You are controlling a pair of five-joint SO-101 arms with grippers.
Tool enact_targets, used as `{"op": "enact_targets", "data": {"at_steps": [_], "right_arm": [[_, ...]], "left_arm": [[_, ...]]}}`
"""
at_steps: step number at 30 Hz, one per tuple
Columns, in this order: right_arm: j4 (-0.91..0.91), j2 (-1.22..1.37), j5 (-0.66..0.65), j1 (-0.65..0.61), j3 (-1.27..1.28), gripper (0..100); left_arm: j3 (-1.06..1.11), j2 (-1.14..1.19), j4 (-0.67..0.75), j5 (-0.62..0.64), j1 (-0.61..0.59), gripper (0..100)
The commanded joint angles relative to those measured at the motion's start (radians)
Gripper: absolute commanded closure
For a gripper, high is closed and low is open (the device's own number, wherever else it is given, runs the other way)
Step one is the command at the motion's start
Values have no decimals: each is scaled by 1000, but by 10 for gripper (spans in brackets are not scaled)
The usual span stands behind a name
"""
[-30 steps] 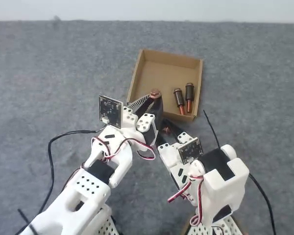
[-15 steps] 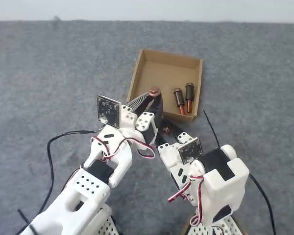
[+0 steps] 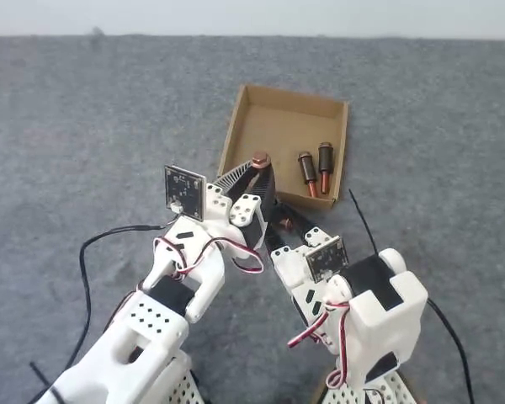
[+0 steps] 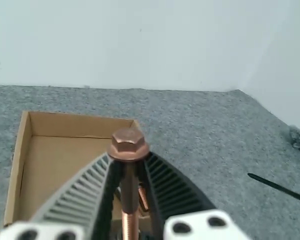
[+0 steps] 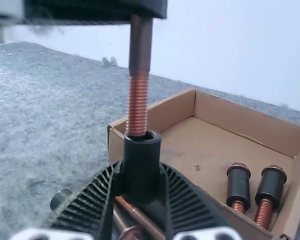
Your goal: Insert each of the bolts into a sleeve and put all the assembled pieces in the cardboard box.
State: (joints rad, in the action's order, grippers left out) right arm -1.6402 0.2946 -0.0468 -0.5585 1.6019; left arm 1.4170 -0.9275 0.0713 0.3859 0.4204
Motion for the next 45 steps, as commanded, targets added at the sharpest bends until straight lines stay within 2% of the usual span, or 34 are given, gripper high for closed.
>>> {"op": "enact_targets", "data": {"at_steps": [1, 6, 14, 40, 45], "right_arm": [[4, -48, -3, -2, 34, 991], [4, -48, -3, -2, 34, 991], [4, -48, -3, -2, 34, 991], [2, -48, -8, -1, 34, 991], [5, -48, -9, -1, 34, 991]], "left_arm": [[-13, -37, 35, 3, 3, 987], [-13, -37, 41, 3, 3, 987], [56, -37, 198, 3, 5, 987], [99, -34, 199, 2, 18, 987], [82, 91, 216, -8, 34, 987]]}}
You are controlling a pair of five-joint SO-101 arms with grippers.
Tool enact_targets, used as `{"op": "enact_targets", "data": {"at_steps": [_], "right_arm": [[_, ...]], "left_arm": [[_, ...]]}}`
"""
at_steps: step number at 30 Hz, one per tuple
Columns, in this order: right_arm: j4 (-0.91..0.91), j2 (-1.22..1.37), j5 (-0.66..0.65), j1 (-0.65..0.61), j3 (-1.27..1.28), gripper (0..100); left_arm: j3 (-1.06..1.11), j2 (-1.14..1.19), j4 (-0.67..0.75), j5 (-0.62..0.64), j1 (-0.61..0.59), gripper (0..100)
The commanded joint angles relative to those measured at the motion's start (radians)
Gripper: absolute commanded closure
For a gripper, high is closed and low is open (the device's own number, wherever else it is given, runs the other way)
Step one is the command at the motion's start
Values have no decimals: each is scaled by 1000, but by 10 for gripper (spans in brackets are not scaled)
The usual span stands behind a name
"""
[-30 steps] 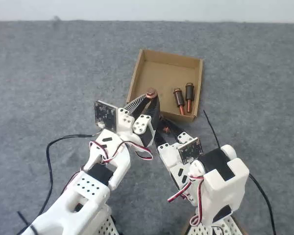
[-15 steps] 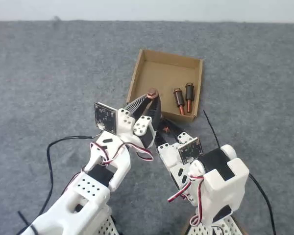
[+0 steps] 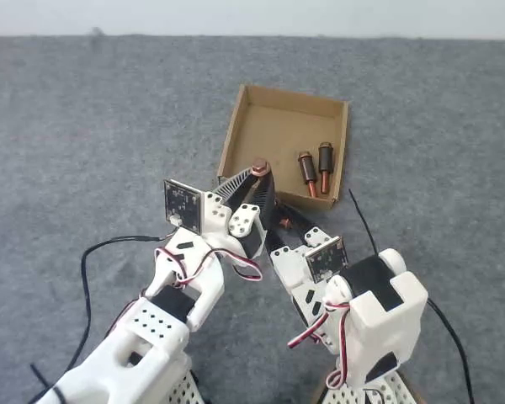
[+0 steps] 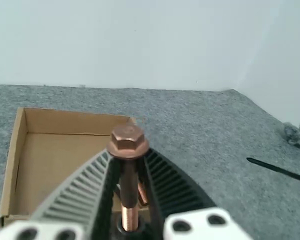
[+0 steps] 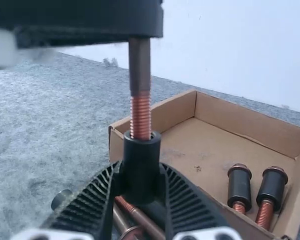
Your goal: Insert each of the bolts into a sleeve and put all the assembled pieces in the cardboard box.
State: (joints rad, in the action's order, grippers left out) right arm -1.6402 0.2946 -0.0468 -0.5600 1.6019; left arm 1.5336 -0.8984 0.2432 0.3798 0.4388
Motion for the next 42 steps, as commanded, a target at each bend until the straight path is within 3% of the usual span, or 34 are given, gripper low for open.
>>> {"op": "enact_targets", "data": {"at_steps": [1, 9, 42], "right_arm": [[7, -48, -11, 1, 34, 991], [33, -48, -11, 1, 34, 991], [22, -58, -11, 27, 34, 991]], "left_arm": [[-45, 94, 64, -11, 15, 987], [-53, 253, 219, -26, 15, 987], [38, 256, 216, -28, 40, 987]]}}
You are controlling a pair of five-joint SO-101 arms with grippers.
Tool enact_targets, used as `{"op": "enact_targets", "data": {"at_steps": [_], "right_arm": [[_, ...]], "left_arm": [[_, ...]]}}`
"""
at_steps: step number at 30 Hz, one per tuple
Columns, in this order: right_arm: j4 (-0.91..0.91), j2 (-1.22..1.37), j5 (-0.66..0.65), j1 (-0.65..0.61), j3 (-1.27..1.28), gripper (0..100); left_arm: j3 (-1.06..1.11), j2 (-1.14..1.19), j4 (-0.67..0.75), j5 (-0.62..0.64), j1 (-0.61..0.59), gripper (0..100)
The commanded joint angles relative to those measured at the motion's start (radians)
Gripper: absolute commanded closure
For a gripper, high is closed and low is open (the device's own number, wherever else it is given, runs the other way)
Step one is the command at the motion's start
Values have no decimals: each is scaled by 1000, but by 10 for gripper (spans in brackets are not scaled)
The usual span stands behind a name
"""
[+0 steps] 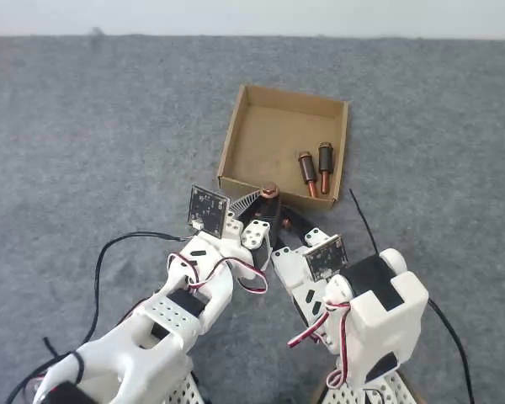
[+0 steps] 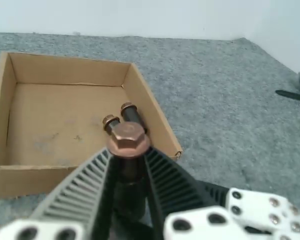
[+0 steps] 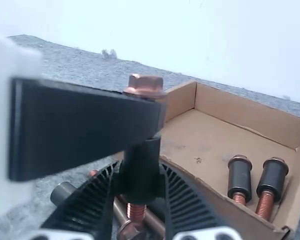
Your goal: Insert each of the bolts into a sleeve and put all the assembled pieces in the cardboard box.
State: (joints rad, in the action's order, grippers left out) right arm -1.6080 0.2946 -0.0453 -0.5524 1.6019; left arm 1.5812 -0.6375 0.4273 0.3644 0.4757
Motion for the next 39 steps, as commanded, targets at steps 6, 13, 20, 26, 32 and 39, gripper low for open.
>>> {"op": "enact_targets", "data": {"at_steps": [6, 13, 20, 26, 32, 39], "right_arm": [[-10, -58, -12, 19, 34, 991], [-10, -54, -12, 19, 32, 991], [-10, -53, -12, 19, 32, 991], [-10, -53, -12, 19, 32, 991], [-10, -53, -12, 19, 32, 991], [-10, -53, -12, 19, 32, 991]], "left_arm": [[-15, -11, 34, -12, -26, 987], [-15, -11, 37, -12, -34, 987], [-10, -9, 32, -11, -32, 867], [-10, -11, 32, -11, -32, 885], [-10, -12, 32, -12, -34, 882], [-10, -12, 32, -12, -38, 881]]}}
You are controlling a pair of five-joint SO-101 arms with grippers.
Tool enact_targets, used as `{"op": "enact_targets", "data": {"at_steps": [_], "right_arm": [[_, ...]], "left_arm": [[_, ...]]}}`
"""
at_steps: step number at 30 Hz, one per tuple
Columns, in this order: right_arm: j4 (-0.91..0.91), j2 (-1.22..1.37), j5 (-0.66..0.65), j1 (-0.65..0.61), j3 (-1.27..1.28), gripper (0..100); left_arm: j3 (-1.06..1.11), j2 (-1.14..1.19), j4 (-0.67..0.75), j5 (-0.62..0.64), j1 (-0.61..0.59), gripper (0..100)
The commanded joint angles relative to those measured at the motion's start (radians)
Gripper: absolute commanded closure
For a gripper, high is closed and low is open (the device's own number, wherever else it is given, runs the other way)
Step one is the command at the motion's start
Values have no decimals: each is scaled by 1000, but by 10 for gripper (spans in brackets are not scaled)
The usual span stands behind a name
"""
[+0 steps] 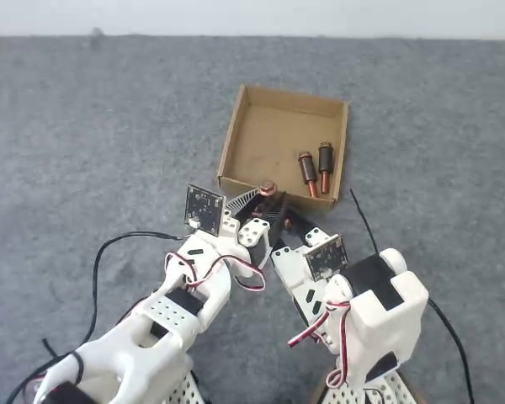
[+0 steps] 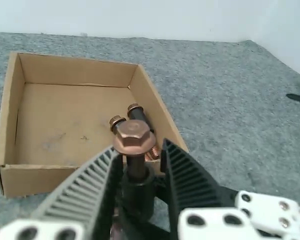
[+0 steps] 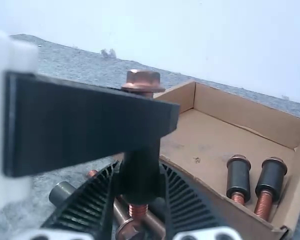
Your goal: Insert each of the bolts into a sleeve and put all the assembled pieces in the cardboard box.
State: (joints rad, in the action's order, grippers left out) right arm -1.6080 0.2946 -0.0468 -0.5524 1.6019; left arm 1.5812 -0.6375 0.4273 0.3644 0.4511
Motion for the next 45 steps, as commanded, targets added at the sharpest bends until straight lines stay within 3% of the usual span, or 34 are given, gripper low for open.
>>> {"op": "enact_targets", "data": {"at_steps": [1, 8, 24, 45], "right_arm": [[-10, -53, -11, 19, 32, 991], [-10, -53, -11, 19, 32, 991], [-10, -51, -11, 19, 31, 991], [-10, -51, -11, 19, 29, 991]], "left_arm": [[-10, -12, 32, -12, -26, 881], [-16, -12, 35, -12, -101, 881], [-12, -12, 35, -9, -5, 881], [-10, -15, 92, -9, -11, 882]]}}
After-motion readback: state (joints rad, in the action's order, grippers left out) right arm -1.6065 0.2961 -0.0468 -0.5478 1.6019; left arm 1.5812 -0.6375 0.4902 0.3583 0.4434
